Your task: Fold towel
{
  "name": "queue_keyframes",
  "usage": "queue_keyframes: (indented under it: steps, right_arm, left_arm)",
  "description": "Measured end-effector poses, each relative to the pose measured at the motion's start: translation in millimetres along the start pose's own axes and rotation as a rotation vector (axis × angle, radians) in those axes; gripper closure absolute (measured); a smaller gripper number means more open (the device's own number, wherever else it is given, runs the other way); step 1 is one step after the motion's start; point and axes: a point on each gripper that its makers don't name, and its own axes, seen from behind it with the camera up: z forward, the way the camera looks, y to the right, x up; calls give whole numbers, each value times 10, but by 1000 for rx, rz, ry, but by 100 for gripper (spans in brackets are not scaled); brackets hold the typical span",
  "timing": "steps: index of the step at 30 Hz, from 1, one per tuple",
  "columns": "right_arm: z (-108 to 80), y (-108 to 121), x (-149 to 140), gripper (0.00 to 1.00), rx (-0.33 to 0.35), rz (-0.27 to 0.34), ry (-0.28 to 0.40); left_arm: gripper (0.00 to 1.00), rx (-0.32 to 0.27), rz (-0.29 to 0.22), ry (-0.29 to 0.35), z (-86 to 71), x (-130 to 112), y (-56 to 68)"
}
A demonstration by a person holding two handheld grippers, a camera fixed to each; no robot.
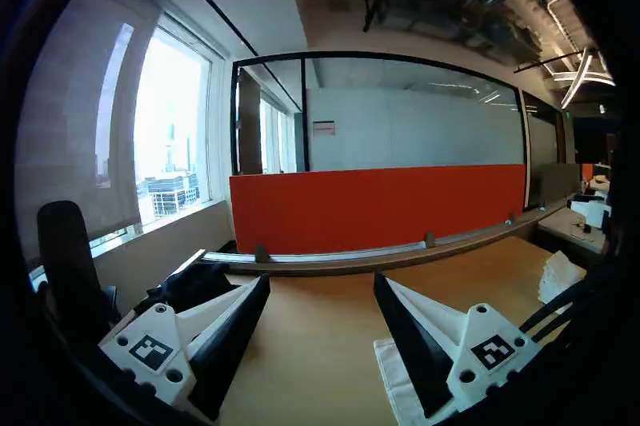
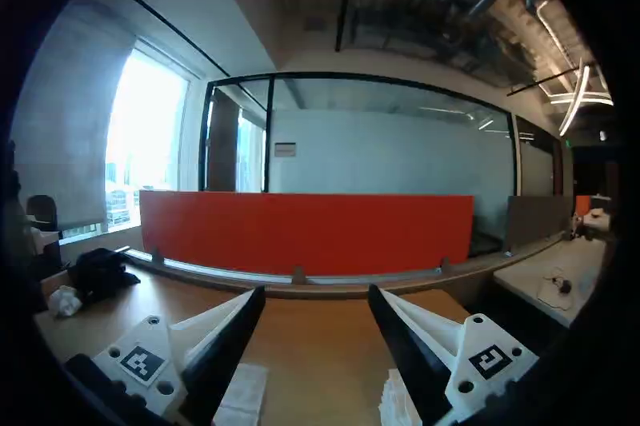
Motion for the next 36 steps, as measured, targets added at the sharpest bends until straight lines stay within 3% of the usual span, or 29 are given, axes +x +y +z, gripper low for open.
queue_keyframes:
  steps: [8,21,29,36]
  right_arm:
    - [-6,-128,21,0,68,-48,-39]
    - [-59,-621,-172,0,305,-137,-160]
    - [-121,-776,-286,0,385,-167,-210]
    - [-182,-895,-398,0,441,-190,-250]
  left_arm:
    - [4,-85,40,-62,-16,-92,145]
    - [4,-273,81,-166,-16,-326,521]
    - [4,-363,139,-216,-85,-491,733]
    - [4,-417,163,-252,-148,-603,837]
